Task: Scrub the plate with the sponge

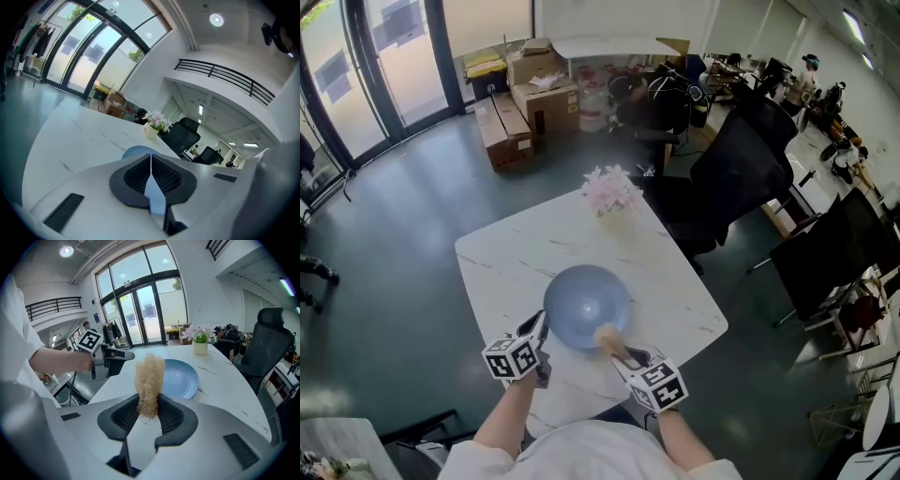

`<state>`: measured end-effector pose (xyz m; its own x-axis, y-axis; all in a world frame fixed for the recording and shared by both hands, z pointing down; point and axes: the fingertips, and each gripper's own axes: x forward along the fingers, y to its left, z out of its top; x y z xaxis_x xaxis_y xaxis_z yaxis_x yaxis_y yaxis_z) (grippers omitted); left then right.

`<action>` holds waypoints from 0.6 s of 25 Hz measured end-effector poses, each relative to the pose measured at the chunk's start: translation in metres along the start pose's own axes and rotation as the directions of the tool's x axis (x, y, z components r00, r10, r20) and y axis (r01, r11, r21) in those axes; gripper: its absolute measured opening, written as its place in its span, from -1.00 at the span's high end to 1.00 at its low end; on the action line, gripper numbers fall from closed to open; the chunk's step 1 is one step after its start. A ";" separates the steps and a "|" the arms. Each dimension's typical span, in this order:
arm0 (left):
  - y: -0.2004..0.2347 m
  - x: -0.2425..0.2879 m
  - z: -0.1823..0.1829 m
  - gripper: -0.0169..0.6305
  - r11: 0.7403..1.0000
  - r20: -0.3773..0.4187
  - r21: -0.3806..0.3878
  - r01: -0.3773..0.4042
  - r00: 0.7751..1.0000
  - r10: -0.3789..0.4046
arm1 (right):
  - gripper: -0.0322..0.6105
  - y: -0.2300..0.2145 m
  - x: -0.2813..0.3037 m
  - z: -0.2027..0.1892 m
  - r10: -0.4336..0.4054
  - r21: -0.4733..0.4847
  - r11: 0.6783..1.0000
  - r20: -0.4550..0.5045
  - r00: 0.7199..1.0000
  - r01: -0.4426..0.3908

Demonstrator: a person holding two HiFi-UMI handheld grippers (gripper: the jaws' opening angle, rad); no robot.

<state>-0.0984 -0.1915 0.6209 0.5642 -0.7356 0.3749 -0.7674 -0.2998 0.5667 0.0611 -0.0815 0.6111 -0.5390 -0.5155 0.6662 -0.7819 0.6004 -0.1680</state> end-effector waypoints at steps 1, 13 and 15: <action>-0.005 -0.004 0.001 0.83 1.000 0.006 0.018 0.007 1.000 -0.007 | 0.52 0.001 -0.001 0.001 -0.004 0.000 1.000 0.005 1.000 0.004; -0.055 -0.050 0.011 0.85 0.966 0.037 0.250 0.060 0.997 -0.071 | 0.52 0.004 -0.008 0.005 -0.056 0.021 0.998 0.060 0.997 0.055; -0.060 -0.058 0.012 0.85 0.960 0.041 0.273 0.061 0.996 -0.075 | 0.52 0.005 -0.010 0.007 -0.064 0.023 0.998 0.074 0.995 0.062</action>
<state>-0.0891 -0.1379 0.5567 0.6072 -0.7353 0.3009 -0.7855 -0.4988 0.3664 0.0605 -0.0780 0.5984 -0.5098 -0.5967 0.6198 -0.8209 0.5529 -0.1429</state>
